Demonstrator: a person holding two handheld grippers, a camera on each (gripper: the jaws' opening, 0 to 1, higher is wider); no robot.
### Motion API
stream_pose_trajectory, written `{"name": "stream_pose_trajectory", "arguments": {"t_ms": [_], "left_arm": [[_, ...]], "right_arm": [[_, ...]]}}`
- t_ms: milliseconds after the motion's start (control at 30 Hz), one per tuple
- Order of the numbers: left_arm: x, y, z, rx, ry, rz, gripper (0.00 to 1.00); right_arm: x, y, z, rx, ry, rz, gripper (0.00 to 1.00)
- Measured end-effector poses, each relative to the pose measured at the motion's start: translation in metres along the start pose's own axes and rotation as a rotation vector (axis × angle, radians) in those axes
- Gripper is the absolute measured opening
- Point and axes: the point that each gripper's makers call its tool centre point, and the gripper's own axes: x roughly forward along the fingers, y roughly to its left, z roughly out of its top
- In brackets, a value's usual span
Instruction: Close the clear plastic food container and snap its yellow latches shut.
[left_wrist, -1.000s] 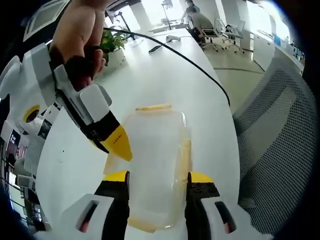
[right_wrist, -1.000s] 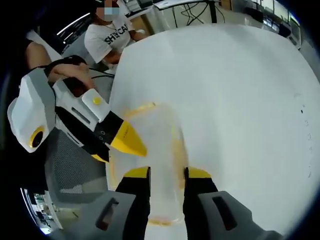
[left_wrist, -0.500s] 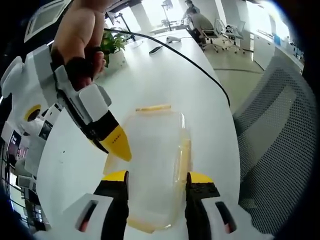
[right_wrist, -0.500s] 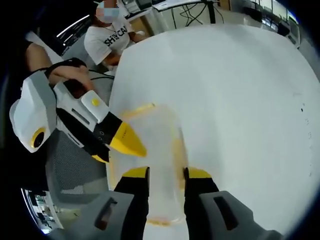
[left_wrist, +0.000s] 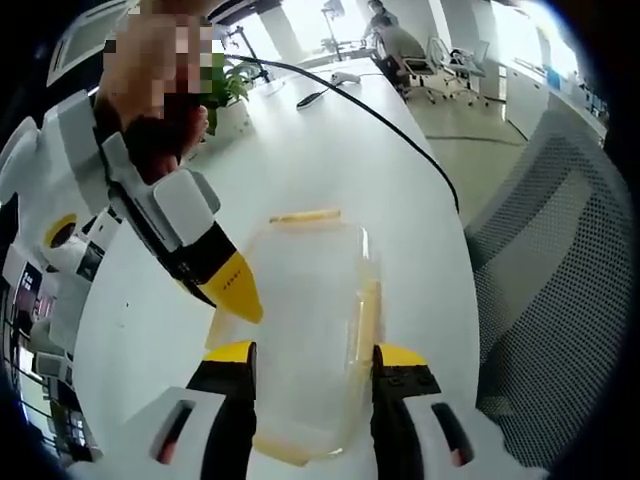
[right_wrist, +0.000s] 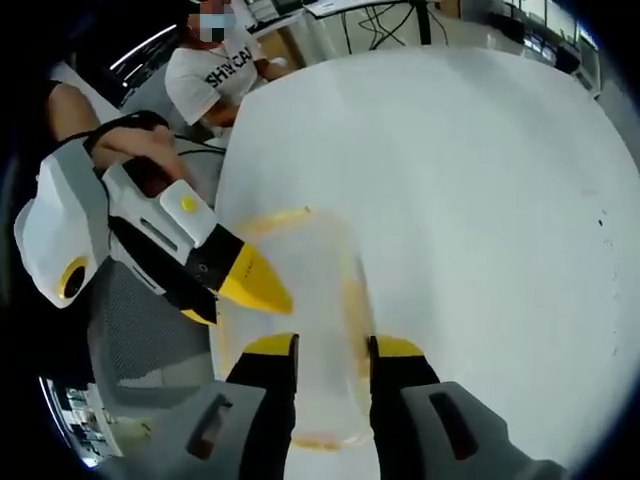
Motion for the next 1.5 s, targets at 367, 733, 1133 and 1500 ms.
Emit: {"name": "stream_pose_trajectory", "arguments": {"t_ms": [367,733,1133,1500], "left_arm": [[-0.004,0.000,0.004,-0.071,0.004,-0.126,0.43],[-0.006,-0.013,0.008,-0.104,-0.021,-0.193,0.83],[-0.006,0.001,-0.011,-0.071,0.097,-0.191,0.99],[0.005,0.011,-0.032,-0.027,0.186,-0.215,0.99]], "right_arm": [[-0.005,0.001,-0.001,-0.043,-0.129,-0.138,0.25],[-0.017,0.006,-0.004,-0.010,-0.308,-0.201,0.65],[-0.004,0.029,-0.034,-0.197,-0.161,-0.251,0.95],[0.005,0.028,-0.053,-0.245,-0.072,-0.273,0.88]]}}
